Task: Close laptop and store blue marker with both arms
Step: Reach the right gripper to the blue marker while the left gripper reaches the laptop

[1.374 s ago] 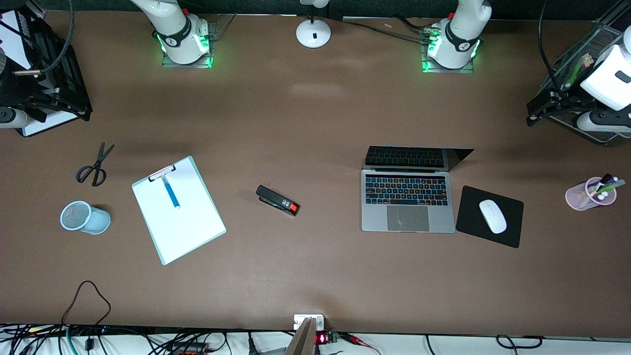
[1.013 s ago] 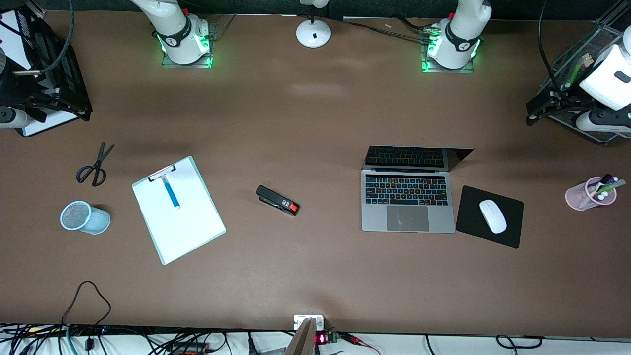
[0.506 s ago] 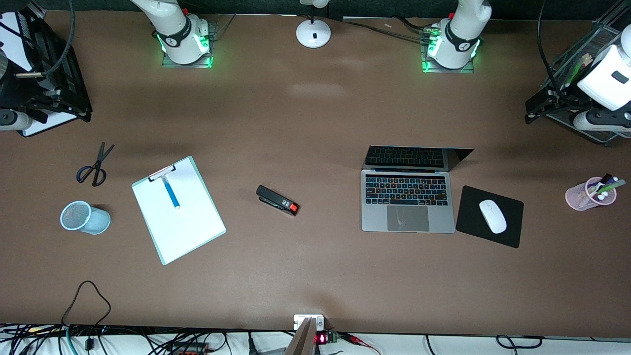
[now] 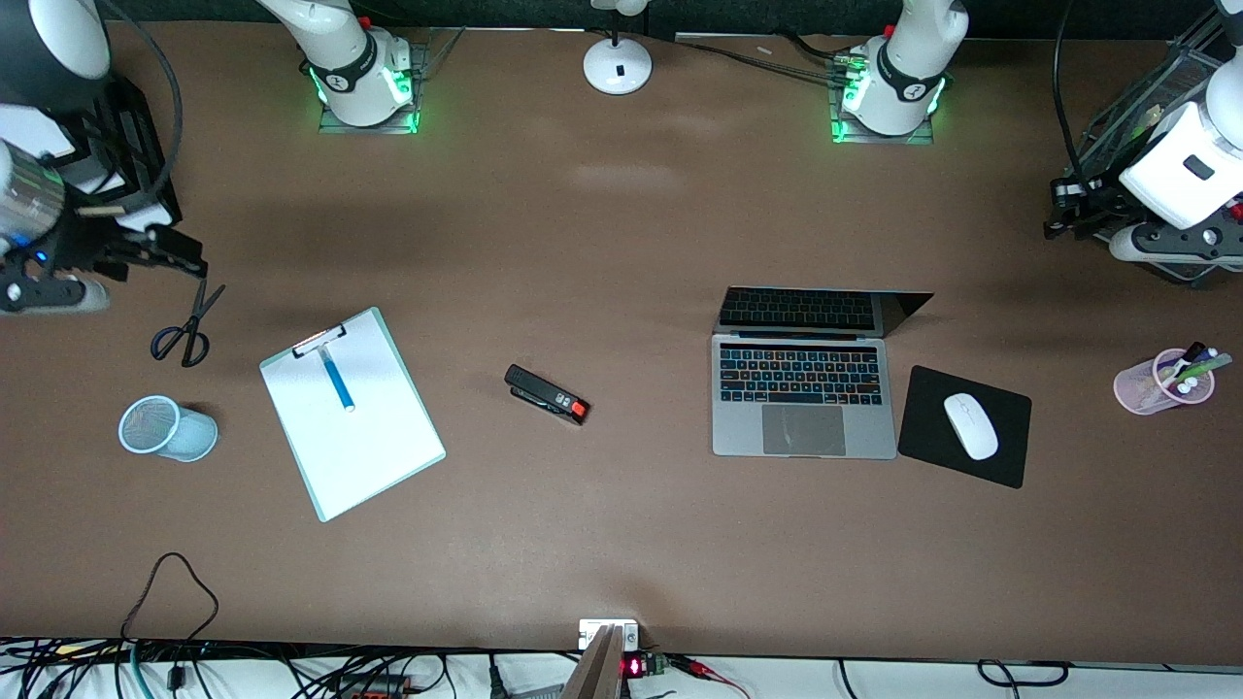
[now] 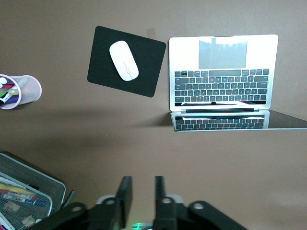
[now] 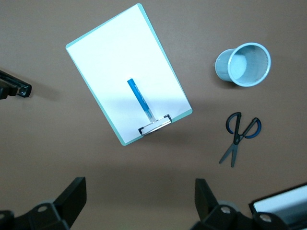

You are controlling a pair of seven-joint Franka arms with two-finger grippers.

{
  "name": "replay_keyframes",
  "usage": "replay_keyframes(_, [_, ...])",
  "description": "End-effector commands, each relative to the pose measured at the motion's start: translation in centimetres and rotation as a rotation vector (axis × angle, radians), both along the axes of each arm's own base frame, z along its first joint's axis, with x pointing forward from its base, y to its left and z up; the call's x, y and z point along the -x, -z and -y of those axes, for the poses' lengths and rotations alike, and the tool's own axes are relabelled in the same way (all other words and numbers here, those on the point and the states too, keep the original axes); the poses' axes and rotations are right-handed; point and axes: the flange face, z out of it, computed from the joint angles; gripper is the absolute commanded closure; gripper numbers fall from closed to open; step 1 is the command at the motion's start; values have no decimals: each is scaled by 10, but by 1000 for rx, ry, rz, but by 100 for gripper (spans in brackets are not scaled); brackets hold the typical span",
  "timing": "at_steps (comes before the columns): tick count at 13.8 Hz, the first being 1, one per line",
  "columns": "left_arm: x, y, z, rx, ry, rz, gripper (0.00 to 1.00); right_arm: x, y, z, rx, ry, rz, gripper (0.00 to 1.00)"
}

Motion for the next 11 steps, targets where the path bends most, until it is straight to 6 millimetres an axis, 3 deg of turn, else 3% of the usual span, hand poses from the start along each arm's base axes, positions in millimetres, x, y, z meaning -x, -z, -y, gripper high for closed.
replay_keyframes(1, [3, -6, 0, 20, 22, -5, 100, -9, 29, 3, -3, -15, -18, 0])
replay_keyframes(6, [15, 3, 19, 84, 23, -77, 100, -19, 73, 2, -9, -75, -4, 0])
replay_keyframes(9, [17, 32, 33, 148, -28, -121, 100, -25, 97, 2, -16, -137, -3, 0])
replay_keyframes(11, [20, 54, 60, 135, -38, -123, 100, -31, 112, 2, -22, -191, -1, 0])
